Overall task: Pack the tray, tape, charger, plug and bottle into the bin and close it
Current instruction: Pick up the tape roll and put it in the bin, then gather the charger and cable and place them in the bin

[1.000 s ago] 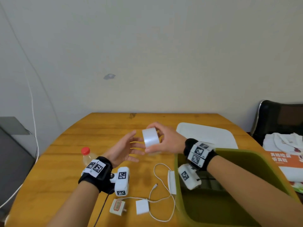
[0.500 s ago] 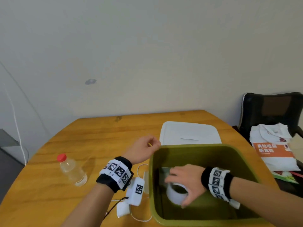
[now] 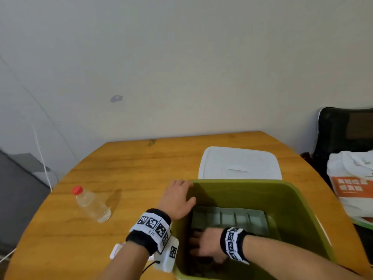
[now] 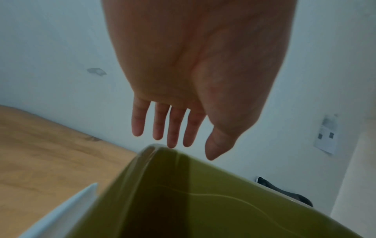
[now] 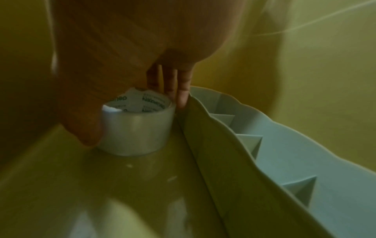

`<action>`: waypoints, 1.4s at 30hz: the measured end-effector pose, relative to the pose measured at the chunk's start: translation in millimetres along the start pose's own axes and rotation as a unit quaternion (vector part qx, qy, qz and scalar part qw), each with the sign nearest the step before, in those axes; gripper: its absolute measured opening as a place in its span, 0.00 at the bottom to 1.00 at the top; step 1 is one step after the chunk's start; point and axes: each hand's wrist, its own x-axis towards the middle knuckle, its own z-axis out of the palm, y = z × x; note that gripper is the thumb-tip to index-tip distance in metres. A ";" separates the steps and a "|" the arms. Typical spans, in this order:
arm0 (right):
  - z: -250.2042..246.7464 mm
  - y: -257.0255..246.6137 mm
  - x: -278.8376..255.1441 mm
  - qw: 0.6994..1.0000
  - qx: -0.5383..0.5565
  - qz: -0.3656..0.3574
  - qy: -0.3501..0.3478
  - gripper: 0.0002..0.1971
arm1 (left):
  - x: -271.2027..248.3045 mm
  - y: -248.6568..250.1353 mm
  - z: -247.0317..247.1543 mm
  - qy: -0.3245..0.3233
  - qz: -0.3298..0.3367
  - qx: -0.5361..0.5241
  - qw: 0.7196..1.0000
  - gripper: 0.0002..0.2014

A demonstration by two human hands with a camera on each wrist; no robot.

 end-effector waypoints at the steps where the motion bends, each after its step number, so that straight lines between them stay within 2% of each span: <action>1: 3.0 0.6 2.4 1.000 0.004 0.000 -0.002 0.42 | -1.2 -2.4 1.8 -0.013 -0.010 0.001 1.000 0.26; 5: -0.7 2.2 -3.1 0.999 0.029 -0.001 0.019 0.43 | -2.4 -4.7 3.6 -0.024 -0.020 -0.028 0.999 0.27; 6: -4.9 3.6 -7.3 0.999 0.037 -0.006 0.037 0.41 | -2.5 -5.3 2.2 -0.022 -0.022 -0.044 0.999 0.26; 8: -16.6 8.2 -18.1 0.993 0.063 0.001 0.095 0.31 | -3.9 -8.7 -3.1 -0.016 -0.022 -0.078 0.997 0.25; 10: -26.1 14.8 -28.9 0.975 0.109 0.037 0.189 0.20 | -6.9 -16.4 -9.6 -0.001 -0.026 -0.120 0.992 0.23; 13: -48.7 32.3 -37.5 0.922 0.166 0.144 0.319 0.20 | -12.2 -45.1 -16.8 0.039 -0.076 -0.202 0.976 0.18; 15: -79.1 44.3 -43.4 0.896 0.188 0.184 0.358 0.20 | -14.7 -71.1 -16.9 0.058 -0.125 -0.251 0.958 0.15; 19: -150.9 55.3 -30.0 0.880 0.182 0.185 0.398 0.15 | -22.2 -116.6 -14.4 0.098 -0.208 -0.335 0.914 0.13; 22: -199.2 56.1 1.0 0.902 0.169 0.172 0.357 0.13 | -27.2 -141.2 -9.7 0.090 -0.250 -0.362 0.893 0.12; 24: -222.8 56.3 34.5 0.932 0.151 0.162 0.286 0.12 | -30.0 -160.4 -4.2 0.079 -0.271 -0.365 0.887 0.14; 27: -238.3 53.9 90.3 0.961 0.127 0.163 0.185 0.11 | -36.1 -191.9 6.7 0.050 -0.308 -0.332 0.890 0.13; 29: -235.2 51.7 124.6 0.969 0.130 0.176 0.114 0.08 | -42.1 -213.2 16.2 0.018 -0.330 -0.290 0.898 0.08; 31: -220.5 50.2 156.2 0.968 0.143 0.203 0.033 0.06 | -49.1 -231.8 28.3 -0.023 -0.353 -0.255 0.900 0.08; 33: -202.9 45.5 182.7 0.961 0.162 0.222 -0.031 0.11 | -55.3 -248.8 38.5 -0.068 -0.377 -0.232 0.894 0.11; 34: -189.1 43.8 196.4 0.956 0.171 0.231 -0.052 0.15 | -58.6 -256.4 43.5 -0.090 -0.384 -0.226 0.891 0.09; 35: -180.2 39.8 202.2 0.951 0.182 0.240 -0.068 0.18 | -61.1 -261.3 48.5 -0.106 -0.389 -0.227 0.886 0.09; 37: -166.5 26.0 206.5 0.943 0.191 0.258 -0.090 0.20 | -64.4 -271.5 57.4 -0.119 -0.399 -0.240 0.877 0.22; 39: -156.7 8.5 209.0 0.940 0.197 0.260 -0.099 0.17 | -69.4 -277.9 60.9 -0.139 -0.407 -0.253 0.866 0.29; 41: -151.3 -8.8 207.8 0.944 0.191 0.247 -0.111 0.08 | -71.6 -278.9 61.2 -0.153 -0.409 -0.270 0.858 0.31; 42: -147.2 -17.1 206.1 0.944 0.190 0.246 -0.106 0.10 | -72.5 -277.1 60.5 -0.157 -0.410 -0.280 0.854 0.31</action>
